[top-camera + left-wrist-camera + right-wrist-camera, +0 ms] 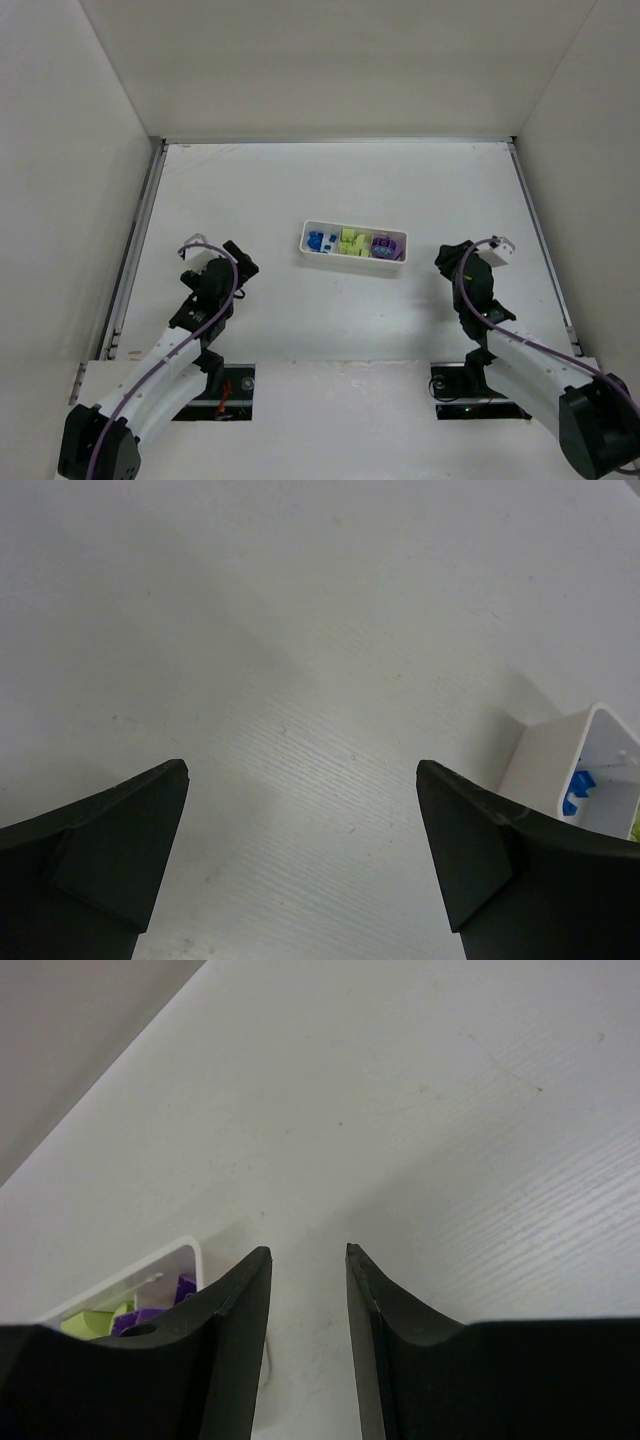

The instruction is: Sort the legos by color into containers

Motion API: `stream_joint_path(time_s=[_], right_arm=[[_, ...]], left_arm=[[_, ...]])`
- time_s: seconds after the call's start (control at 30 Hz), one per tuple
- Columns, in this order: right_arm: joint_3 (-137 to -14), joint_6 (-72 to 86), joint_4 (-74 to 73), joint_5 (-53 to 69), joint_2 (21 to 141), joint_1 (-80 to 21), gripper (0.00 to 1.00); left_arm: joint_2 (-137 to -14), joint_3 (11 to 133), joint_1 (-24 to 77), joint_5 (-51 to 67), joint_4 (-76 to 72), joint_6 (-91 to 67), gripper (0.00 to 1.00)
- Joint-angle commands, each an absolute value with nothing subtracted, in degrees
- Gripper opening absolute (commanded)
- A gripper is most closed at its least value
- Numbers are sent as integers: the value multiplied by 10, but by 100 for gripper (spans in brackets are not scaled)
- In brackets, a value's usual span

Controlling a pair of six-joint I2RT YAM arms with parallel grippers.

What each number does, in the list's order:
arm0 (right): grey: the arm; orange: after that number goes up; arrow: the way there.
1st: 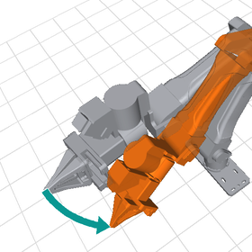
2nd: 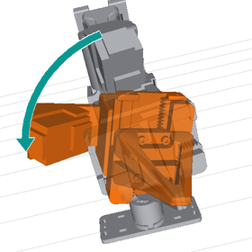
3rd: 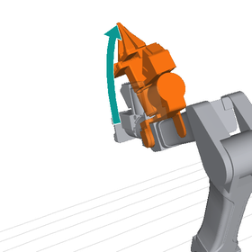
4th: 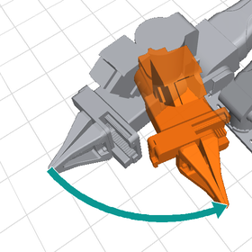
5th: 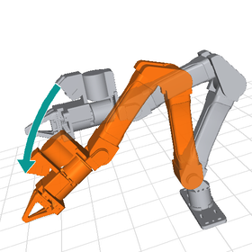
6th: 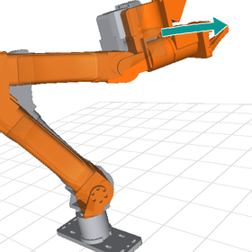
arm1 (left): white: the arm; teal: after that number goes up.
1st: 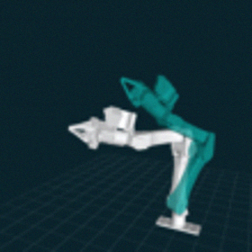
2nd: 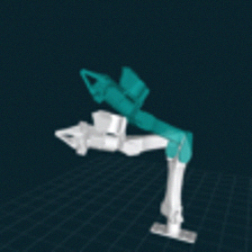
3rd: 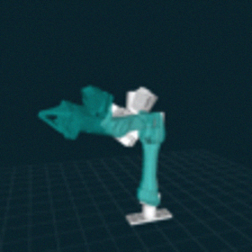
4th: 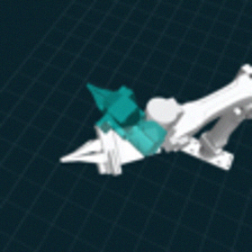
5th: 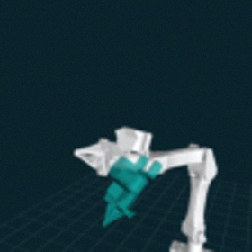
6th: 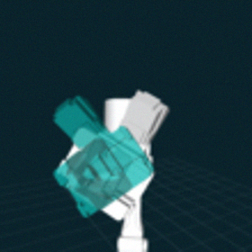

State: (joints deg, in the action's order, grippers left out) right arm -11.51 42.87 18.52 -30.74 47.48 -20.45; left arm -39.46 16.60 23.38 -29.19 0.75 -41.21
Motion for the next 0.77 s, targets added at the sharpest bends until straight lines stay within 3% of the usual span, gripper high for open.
stream_joint_path(time_s=[0.0, 0.47, 0.73], right_arm=[[-102, 417, 261, -327, 476, -194, 42], [-149, 396, 265, -329, 584, -213, 50], [-156, 396, 262, -340, 599, -217, 54]], left_arm=[[-387, 155, 237, -291, -17, -416, 100], [-383, 149, 249, -270, -36, -410, 100], [-439, 150, 247, -272, -55, -408, 100]])
